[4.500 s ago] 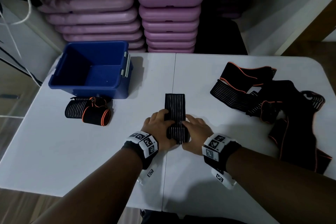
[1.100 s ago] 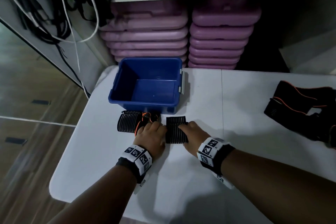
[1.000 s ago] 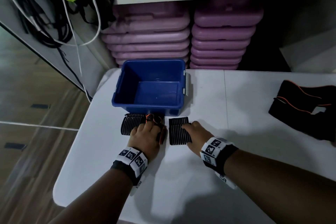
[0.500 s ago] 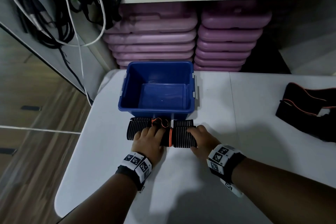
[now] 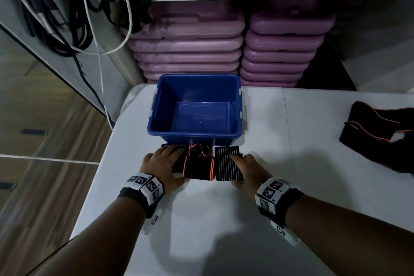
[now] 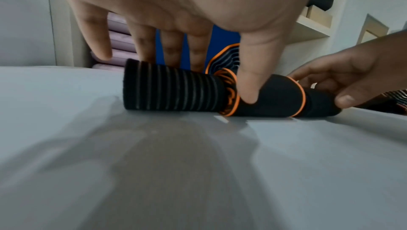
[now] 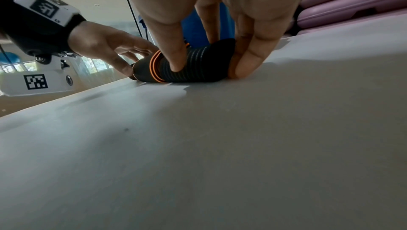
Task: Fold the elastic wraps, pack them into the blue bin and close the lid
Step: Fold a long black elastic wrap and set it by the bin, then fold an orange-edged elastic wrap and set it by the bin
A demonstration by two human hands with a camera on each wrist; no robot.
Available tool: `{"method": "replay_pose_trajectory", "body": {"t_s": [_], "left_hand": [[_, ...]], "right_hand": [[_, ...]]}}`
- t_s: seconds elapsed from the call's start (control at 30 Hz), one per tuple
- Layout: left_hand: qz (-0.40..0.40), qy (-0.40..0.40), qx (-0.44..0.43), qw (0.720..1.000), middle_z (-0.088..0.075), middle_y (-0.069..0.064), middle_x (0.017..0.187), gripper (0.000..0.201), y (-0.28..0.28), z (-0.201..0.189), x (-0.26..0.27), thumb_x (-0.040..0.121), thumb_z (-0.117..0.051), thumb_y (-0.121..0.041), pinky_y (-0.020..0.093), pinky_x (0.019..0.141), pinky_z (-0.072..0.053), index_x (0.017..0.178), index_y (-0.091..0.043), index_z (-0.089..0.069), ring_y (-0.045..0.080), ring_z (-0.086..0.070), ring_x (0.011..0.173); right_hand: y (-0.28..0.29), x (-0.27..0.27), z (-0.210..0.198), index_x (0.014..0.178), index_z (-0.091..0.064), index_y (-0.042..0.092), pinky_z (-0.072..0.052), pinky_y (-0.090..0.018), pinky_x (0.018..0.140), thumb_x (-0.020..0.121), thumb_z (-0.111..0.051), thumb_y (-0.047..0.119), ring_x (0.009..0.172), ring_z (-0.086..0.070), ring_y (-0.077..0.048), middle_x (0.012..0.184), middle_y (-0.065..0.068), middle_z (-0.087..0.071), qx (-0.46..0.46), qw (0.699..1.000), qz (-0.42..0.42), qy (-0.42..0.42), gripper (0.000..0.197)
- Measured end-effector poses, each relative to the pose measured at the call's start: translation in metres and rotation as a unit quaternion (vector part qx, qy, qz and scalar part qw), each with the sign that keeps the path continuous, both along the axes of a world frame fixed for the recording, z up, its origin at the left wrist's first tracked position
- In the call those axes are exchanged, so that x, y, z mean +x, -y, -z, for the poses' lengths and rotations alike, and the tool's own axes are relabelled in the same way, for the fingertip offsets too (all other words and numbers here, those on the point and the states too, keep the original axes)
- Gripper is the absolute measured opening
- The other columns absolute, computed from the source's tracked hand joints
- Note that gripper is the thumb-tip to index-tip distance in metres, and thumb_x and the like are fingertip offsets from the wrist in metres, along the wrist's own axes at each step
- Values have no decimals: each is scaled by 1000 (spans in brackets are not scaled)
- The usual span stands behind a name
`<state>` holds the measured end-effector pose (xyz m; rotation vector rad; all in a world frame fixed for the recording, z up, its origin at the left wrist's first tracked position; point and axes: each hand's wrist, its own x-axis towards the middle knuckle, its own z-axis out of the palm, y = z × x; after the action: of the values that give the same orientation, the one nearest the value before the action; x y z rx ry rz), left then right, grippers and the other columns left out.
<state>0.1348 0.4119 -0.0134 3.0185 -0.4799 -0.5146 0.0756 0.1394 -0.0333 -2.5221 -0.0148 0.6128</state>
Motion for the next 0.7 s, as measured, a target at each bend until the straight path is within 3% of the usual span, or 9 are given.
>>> {"method": "replay_pose_trajectory", "body": {"t_s": [0.23,0.33,0.4,0.5,0.6,0.67,0.7], "left_hand": [[-13,-5,-26,1000,-35,-16,150,82,-6,-1,-9,66,-44,-71,41,112,-28,142,-41,-33,13,-29,140],[-16,-5,-27,999,-30,-11,154,81,-4,1,-13,74,-54,-65,41,114,-24,146,-39,-30,16,-24,144],[-12,13,-30,999,-35,-10,152,79,-2,0,-16,74,-58,-64,41,114,-24,144,-38,-34,17,-28,142],[-7,52,-41,998,-48,-12,135,63,5,-10,-21,74,-59,-60,38,108,-31,132,-38,-46,16,-42,128],[8,70,-56,996,-53,-13,113,34,22,-20,-27,80,-59,-55,34,101,-36,107,-34,-58,14,-48,111],[53,55,-47,996,-57,-10,105,26,43,-28,-31,84,-55,-50,35,96,-40,94,-29,-64,14,-53,104],[91,43,-37,994,-60,-8,106,27,56,-30,-33,87,-51,-46,35,94,-42,95,-25,-67,15,-55,102]], "right_hand": [[-6,-1,-1,151,-23,25,-46,-36,100,90,-60,32,120,-49,-25,136,-6,-37,-10,1000,15,-3,71],[-5,-1,-3,151,-22,27,-45,-35,100,91,-59,32,120,-49,-24,137,-5,-36,-13,1000,14,-5,71],[-3,-1,-4,152,-19,28,-45,-35,100,91,-59,31,120,-50,-24,138,-5,-35,-4,1000,14,-12,73],[4,-4,-8,152,-17,29,-46,-36,99,91,-58,33,118,-51,-23,136,-5,-37,14,1000,22,-17,75],[20,-10,-14,151,-21,29,-42,-36,103,91,-57,35,125,-47,-22,141,-4,-36,12,999,39,-19,70],[40,-19,-15,150,-25,25,-37,-35,108,92,-56,37,133,-40,-22,148,-3,-32,-3,998,53,-32,66],[52,-24,-15,149,-28,24,-36,-35,109,92,-55,38,135,-39,-21,149,-2,-31,-10,997,63,-36,64]]}}
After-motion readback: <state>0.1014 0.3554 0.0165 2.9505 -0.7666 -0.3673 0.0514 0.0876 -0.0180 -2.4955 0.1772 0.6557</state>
